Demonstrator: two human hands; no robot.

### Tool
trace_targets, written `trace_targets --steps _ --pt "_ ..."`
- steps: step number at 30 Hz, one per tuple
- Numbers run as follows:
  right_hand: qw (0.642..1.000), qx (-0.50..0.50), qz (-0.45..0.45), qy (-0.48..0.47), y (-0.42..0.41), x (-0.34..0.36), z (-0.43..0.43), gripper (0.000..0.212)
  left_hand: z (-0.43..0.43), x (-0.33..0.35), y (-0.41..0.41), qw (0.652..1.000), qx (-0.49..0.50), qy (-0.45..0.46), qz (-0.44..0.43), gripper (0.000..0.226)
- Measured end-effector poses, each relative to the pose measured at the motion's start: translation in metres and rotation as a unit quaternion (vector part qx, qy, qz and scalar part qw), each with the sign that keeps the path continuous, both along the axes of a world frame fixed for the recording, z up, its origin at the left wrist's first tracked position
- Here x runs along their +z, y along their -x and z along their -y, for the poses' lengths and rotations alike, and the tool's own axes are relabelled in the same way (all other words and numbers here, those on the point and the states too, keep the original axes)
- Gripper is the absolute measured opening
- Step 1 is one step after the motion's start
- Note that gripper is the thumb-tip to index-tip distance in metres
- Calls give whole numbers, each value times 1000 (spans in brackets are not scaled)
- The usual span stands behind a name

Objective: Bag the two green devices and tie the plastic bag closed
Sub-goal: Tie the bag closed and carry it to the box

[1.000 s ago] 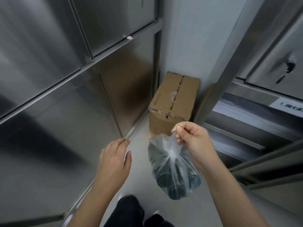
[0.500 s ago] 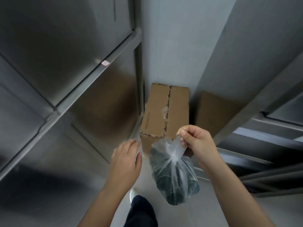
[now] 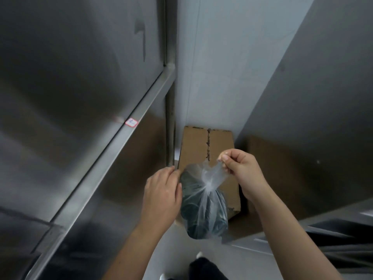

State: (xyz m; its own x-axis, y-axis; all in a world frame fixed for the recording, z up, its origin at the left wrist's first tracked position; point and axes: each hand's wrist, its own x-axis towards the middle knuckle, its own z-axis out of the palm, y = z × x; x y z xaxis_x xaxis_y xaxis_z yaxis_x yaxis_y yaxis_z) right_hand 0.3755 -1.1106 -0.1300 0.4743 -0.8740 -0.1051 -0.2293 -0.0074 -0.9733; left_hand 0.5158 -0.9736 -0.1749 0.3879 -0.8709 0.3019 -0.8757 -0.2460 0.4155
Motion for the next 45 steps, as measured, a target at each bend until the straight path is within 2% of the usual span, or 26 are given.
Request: trace_targets --steps 9,14,22,30,34,39,45 --pt "999 32 9 -2 -57 -17 101 33 76 -2 -36 1000 23 -13 16 38" --pt "998 61 9 0 -76 -23 162 34 133 0 -56 999 27 -32 21 31" --pt "994 110 -7 19 -99 -32 251 36 205 2 -68 998 28 -36 36 39" --pt "999 42 -7 0 -84 -70 304 35 252 -11 -64 997 14 -64 30 34" --pt "998 6 -40 -46 -67 -109 303 27 265 -22 -56 997 5 -75 6 30" --pt "992 -55 -6 -110 -50 -131 299 17 270 -29 -42 995 -14 -101 -24 32" --pt "988 -79 -29 -127 -41 -149 288 14 270 -39 -34 991 -18 -124 -56 37"
